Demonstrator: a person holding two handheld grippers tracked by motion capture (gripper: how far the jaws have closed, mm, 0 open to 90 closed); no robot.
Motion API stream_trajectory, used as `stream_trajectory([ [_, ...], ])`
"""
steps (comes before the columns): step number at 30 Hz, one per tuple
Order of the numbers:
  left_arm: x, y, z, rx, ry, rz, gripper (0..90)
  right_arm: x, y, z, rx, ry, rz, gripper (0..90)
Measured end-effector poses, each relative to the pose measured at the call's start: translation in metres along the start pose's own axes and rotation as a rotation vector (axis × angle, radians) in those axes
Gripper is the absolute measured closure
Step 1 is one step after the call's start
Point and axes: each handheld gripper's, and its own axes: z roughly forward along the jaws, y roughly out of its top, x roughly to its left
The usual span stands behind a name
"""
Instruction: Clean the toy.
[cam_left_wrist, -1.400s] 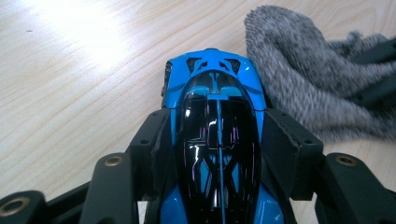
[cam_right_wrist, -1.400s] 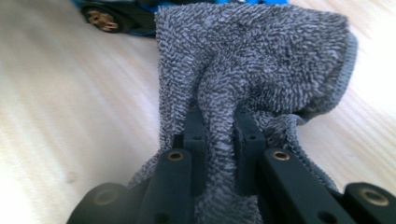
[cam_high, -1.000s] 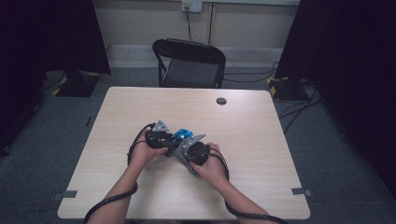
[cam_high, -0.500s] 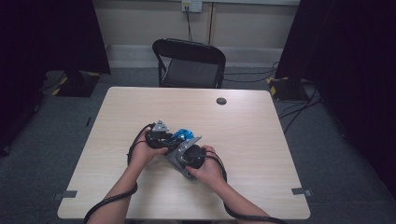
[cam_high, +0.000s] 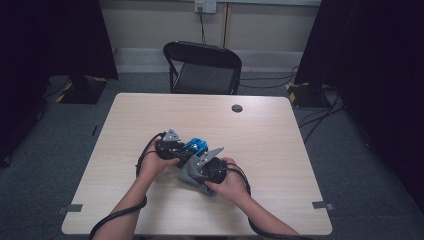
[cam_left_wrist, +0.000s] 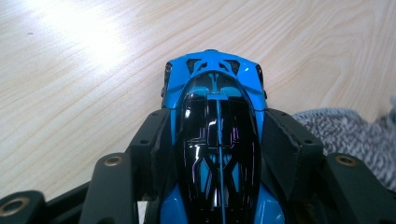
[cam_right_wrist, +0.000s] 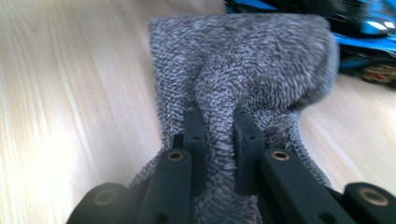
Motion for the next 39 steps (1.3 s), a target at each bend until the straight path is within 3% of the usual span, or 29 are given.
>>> stream_trajectory([
  [8,0.001,-0.001,0.0,0.0,-0.002,0.009,43.6,-0.032,-0.008,-0.025,-0.05,-0.07,0.098,79.2],
  [13,0.001,0.0,0.0,0.004,-0.005,0.008,43.6,-0.055,-0.009,-0.037,-0.044,-0.184,0.145,79.2],
  [17,0.001,-0.001,-0.001,0.001,-0.005,0.013,43.6,-0.071,-0.012,-0.037,-0.019,-0.265,0.194,79.2],
  [21,0.001,-0.001,0.0,-0.002,-0.012,0.003,43.6,-0.087,-0.017,-0.032,-0.007,-0.291,0.255,79.2],
  [22,0.001,-0.001,-0.001,0.001,-0.005,0.017,43.6,-0.09,-0.019,-0.031,-0.002,-0.295,0.267,79.2],
  [25,0.001,-0.001,0.0,-0.003,-0.013,0.005,43.6,-0.097,-0.02,-0.025,0.029,-0.33,0.27,79.2],
  [29,0.001,-0.002,0.0,-0.006,-0.017,0.004,43.6,-0.1,-0.018,-0.017,0.057,-0.34,0.266,79.1],
  [39,0.001,-0.002,0.0,-0.008,-0.015,0.004,43.6,-0.083,-0.009,-0.005,0.076,-0.32,0.204,79.1],
])
